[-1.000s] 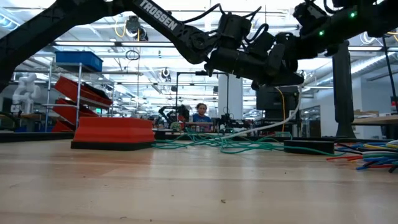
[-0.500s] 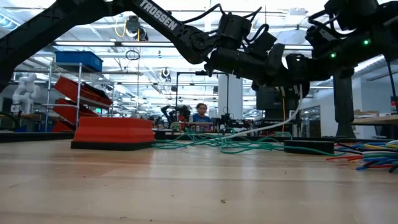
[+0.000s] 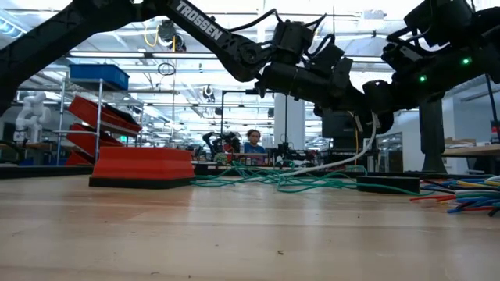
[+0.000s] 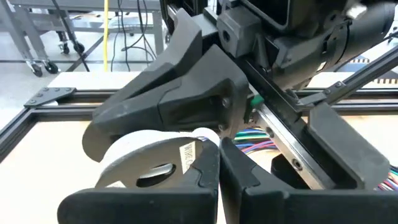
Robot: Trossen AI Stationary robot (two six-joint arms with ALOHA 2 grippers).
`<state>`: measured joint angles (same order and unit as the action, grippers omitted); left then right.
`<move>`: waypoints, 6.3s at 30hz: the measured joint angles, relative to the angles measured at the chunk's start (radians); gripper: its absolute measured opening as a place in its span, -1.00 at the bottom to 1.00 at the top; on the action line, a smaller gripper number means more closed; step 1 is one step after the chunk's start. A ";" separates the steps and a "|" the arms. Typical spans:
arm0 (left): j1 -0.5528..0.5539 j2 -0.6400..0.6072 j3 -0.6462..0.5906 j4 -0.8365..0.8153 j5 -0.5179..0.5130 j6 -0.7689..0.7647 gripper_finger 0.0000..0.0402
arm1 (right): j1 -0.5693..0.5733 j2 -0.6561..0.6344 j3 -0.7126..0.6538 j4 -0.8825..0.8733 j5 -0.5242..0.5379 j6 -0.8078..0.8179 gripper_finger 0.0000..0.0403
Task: Coiling cords
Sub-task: Coil the white wire cable on the spool
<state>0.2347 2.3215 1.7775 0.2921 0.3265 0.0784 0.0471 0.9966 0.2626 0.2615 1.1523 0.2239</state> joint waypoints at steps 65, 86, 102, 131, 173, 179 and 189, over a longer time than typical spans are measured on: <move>-0.058 -0.034 -0.153 -0.046 0.192 0.248 -0.44 | 0.105 -0.135 -0.001 -0.131 -0.116 -0.054 -1.00; -0.036 -0.034 -0.153 -0.025 0.161 0.044 -0.17 | 0.095 -0.134 0.000 0.116 -0.131 -0.218 -1.00; -0.076 -0.035 -0.153 0.033 -0.038 0.038 -0.17 | 0.055 -0.027 0.000 0.302 -0.139 -0.270 -1.00; -0.119 0.031 -0.150 0.094 -0.007 0.032 -0.82 | 0.054 -0.022 0.000 0.356 -0.138 -0.318 -1.00; -0.071 -0.009 -0.149 -0.037 0.093 0.036 -0.96 | 0.055 -0.022 0.000 0.291 -0.137 -0.305 -1.00; -0.063 -0.069 -0.149 -0.099 0.087 0.078 -0.96 | 0.054 -0.022 0.000 0.189 -0.134 -0.235 -1.00; -0.045 -0.165 -0.149 -0.208 -0.007 0.174 -0.96 | 0.073 -0.022 -0.001 0.094 -0.138 -0.160 -1.00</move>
<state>0.1895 2.1567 1.6286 0.0842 0.3195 0.2529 0.1200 0.9745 0.2619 0.3553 1.0145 0.0643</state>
